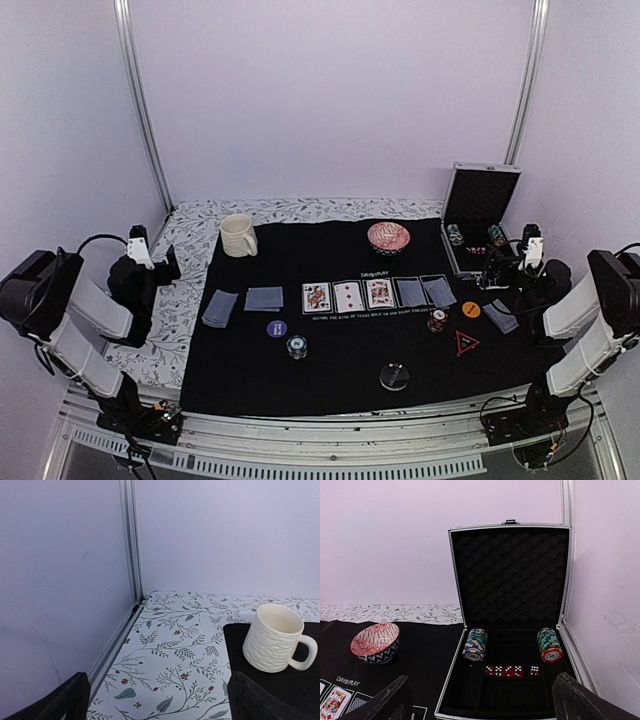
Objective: Distribute texas hold em gaming equipment
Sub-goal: Reset both arms
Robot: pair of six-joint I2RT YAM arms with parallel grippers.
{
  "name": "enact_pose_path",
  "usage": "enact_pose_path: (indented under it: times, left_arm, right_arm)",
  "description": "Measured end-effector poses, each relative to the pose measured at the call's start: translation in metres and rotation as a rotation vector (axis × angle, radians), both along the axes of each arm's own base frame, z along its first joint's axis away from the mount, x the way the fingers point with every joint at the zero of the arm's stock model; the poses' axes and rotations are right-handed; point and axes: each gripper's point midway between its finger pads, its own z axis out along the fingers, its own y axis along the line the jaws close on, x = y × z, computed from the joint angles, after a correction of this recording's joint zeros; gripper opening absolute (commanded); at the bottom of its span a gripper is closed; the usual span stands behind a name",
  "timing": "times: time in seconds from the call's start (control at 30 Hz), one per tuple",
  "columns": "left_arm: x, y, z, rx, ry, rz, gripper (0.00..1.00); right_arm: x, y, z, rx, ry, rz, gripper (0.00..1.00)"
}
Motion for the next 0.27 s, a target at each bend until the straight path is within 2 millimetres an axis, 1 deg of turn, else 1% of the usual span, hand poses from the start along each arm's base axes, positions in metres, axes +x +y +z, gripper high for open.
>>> enact_pose_path:
  times: [0.27]
  left_arm:
    - [0.0009,-0.0031,0.0012,-0.002,-0.005,-0.02,0.98]
  right_arm:
    - [0.0,0.0,-0.0014,-0.005,0.005,0.0,0.99]
